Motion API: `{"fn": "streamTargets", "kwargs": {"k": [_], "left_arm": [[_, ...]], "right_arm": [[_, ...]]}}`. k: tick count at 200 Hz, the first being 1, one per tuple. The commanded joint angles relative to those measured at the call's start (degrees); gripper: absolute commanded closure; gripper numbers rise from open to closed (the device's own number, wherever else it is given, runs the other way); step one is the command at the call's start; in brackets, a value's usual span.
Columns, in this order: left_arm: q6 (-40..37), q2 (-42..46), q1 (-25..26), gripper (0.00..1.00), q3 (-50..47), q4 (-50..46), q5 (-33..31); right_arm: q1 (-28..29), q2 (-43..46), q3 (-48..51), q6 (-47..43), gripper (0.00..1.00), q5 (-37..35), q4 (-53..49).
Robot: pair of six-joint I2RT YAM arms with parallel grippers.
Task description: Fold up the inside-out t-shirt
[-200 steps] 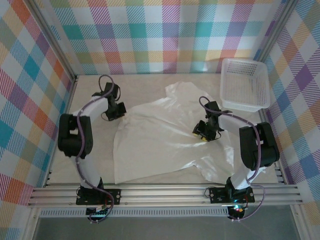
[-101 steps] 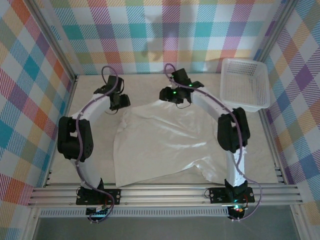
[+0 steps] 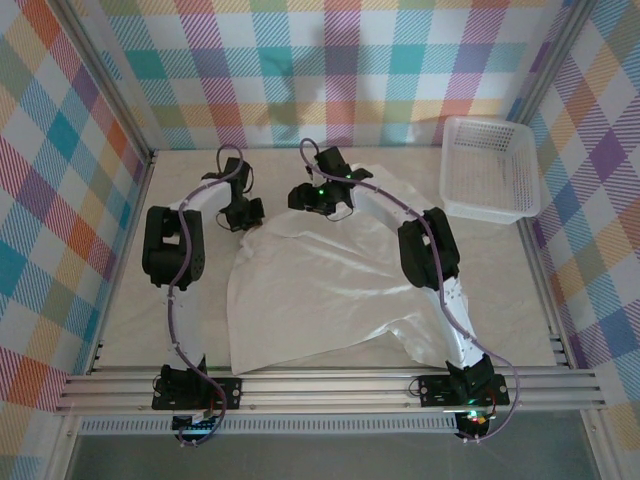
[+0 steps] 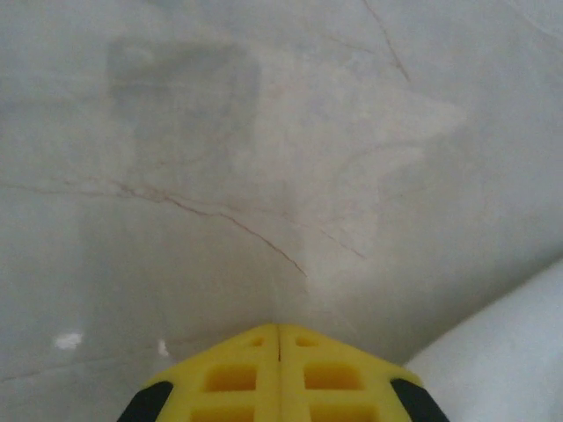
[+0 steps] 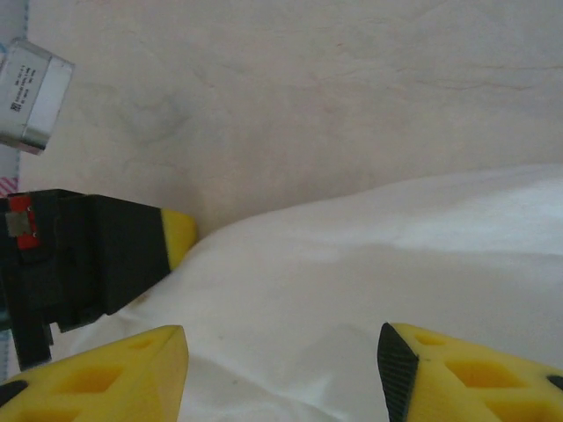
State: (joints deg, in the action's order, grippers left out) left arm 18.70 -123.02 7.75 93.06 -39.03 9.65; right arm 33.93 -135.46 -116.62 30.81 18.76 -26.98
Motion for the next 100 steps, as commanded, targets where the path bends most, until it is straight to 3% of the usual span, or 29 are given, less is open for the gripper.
{"fn": "streamTargets", "kwargs": {"k": [1,28,72,100], "left_arm": [[1.95,8.03,-0.63,1.00,-2.95,1.88,5.97],[5.70,17.44,-0.26,1.00,-11.05,7.76,8.25],[11.15,27.01,5.80,1.00,-33.02,18.90,1.36],[15.46,32.43,6.96,0.88,-43.04,27.08,0.44]], "right_arm": [[1.94,-0.34,-1.60,2.97,0.40,3.53,0.12],[2.37,1.74,1.28,3.29,0.39,2.98,-0.46],[2.37,11.63,14.13,-0.15,0.38,-1.96,0.32],[2.36,16.44,21.88,0.35,0.37,-1.34,1.86]]}}
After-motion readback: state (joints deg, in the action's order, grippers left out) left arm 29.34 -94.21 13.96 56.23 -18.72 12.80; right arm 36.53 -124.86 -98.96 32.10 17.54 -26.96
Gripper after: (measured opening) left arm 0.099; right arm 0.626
